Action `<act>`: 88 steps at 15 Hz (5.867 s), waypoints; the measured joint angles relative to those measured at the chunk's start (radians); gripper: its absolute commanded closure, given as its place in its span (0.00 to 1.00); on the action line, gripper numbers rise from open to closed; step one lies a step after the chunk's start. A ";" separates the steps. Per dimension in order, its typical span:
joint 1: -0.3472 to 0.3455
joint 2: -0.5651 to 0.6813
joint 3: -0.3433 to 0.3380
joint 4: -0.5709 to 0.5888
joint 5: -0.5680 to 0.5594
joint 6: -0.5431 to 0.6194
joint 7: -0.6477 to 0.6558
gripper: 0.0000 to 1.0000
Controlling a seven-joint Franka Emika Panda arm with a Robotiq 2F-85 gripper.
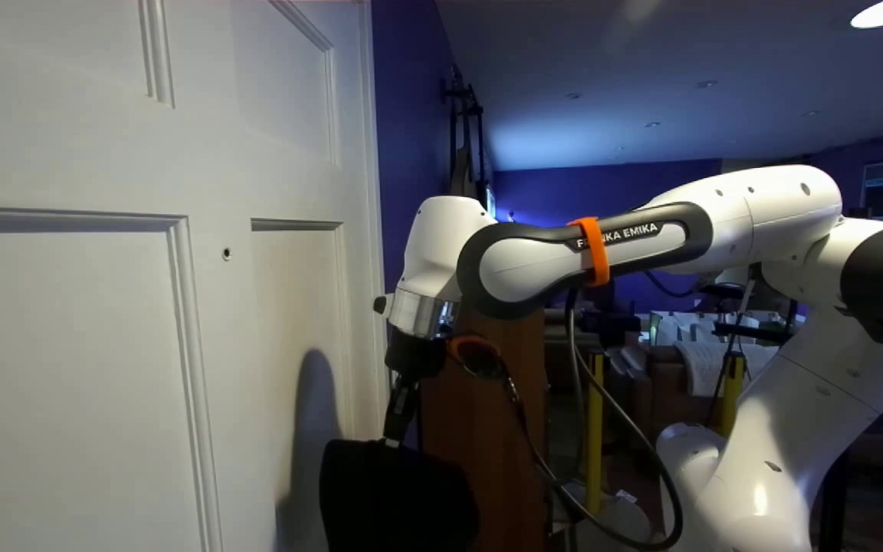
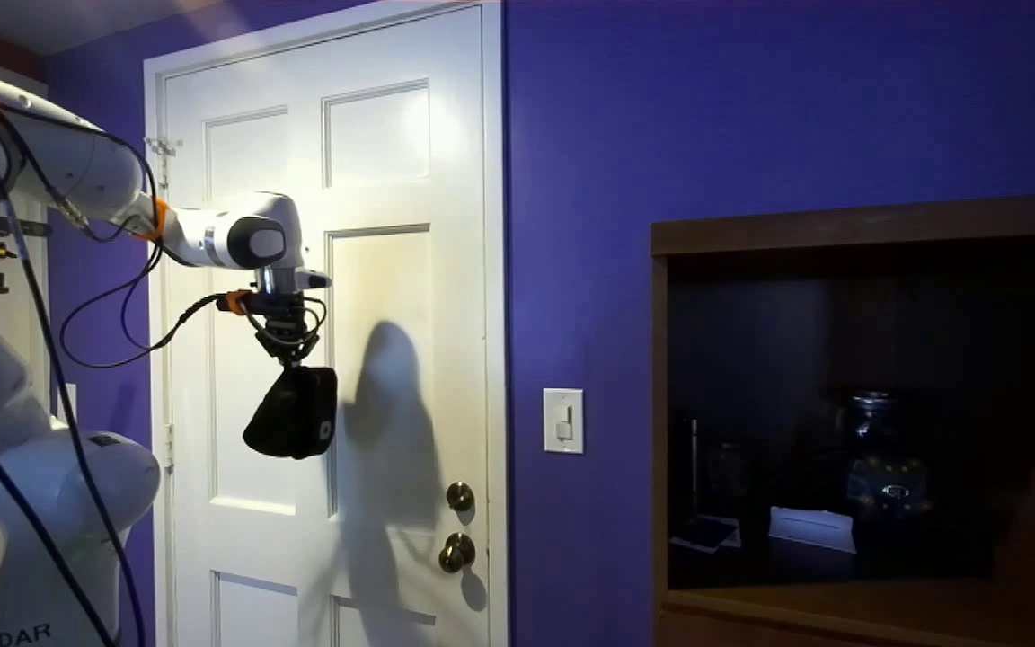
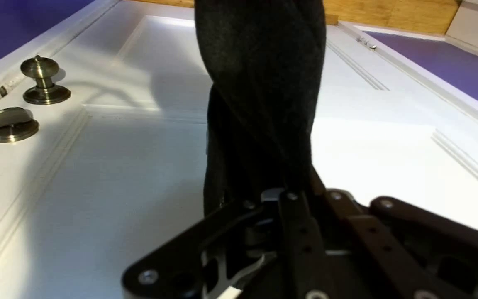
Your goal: Put the head sock on top of the shelf
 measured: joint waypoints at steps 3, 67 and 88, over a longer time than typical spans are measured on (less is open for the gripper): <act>0.000 0.000 0.000 0.000 0.000 0.000 0.000 0.95; -0.658 0.287 -0.408 0.615 -0.251 0.504 0.510 0.99; -0.695 0.623 -0.577 0.818 -0.111 0.821 0.538 0.62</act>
